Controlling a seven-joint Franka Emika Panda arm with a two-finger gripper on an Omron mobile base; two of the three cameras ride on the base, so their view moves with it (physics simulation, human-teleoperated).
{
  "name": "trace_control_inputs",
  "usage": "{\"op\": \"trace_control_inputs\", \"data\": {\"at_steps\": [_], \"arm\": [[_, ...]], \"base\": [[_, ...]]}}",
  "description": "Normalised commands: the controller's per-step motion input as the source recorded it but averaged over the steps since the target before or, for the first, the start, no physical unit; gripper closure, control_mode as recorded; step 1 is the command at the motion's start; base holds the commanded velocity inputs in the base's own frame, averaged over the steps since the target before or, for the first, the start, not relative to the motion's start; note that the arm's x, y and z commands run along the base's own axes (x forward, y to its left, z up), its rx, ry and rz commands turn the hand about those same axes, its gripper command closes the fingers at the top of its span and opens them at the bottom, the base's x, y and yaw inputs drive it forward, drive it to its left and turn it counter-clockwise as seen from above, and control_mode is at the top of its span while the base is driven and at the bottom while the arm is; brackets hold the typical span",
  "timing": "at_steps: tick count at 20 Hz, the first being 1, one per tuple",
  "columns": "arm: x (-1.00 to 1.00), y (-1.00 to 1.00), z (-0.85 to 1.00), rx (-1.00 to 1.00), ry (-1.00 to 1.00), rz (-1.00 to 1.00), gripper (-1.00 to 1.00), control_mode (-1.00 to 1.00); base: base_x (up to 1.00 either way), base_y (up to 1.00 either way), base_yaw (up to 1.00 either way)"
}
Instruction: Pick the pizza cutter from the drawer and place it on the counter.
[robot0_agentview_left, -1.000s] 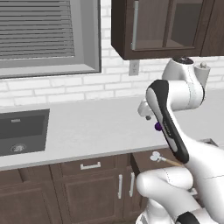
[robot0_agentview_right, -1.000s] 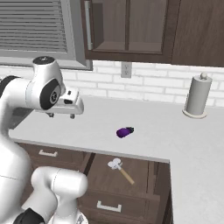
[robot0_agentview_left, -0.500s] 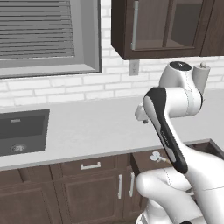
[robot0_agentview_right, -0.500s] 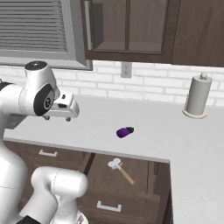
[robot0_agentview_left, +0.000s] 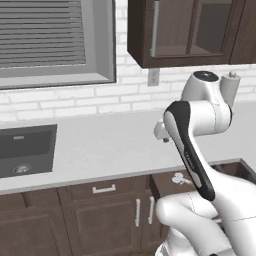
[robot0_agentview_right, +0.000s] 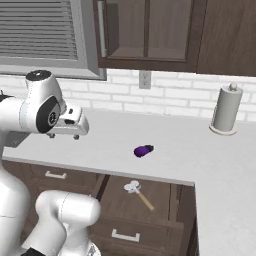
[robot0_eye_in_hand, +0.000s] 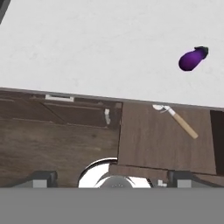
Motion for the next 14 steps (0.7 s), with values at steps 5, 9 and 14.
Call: {"op": "trace_control_inputs", "data": {"at_steps": [5,9,14], "arm": [[0.0,0.0,0.0,0.0,0.0,0.0,-1.0,1.0],[0.0,0.0,0.0,0.0,0.0,0.0,-1.0,1.0],[0.0,0.0,0.0,0.0,0.0,0.0,-1.0,1.0]], "base": [[-0.37,0.86,-0.11],[-0.21,0.81,-0.3],[-0.01,0.1,-0.5]]}}
